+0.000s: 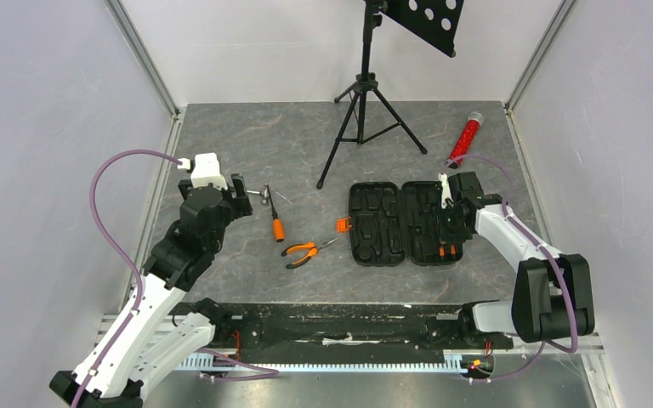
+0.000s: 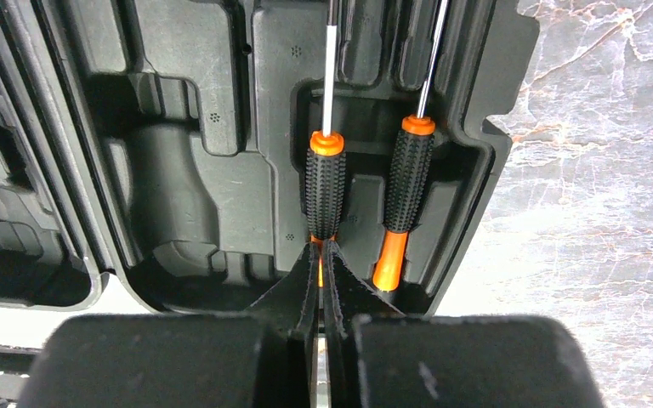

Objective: Pack the tool kit

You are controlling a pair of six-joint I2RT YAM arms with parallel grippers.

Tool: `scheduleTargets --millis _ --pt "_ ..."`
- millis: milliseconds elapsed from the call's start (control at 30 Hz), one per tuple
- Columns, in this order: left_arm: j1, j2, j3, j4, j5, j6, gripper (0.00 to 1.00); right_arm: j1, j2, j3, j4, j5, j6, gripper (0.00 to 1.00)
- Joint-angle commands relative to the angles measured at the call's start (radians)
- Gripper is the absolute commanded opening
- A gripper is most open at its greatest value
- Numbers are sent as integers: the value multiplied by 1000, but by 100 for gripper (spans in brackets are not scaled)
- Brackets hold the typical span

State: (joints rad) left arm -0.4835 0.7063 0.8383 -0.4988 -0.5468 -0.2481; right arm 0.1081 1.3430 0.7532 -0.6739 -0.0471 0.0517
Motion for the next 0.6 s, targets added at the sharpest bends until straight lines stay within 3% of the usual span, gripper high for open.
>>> scheduleTargets --millis 0,367,567 --pt "3 -10 2 45 -4 36 84 10 95 -60 83 62 3 0" --pt "3 -16 -1 43 7 33 84 86 170 -38 109 160 21 0" --pt "3 -20 -2 43 4 33 84 87 67 32 115 84 20 7"
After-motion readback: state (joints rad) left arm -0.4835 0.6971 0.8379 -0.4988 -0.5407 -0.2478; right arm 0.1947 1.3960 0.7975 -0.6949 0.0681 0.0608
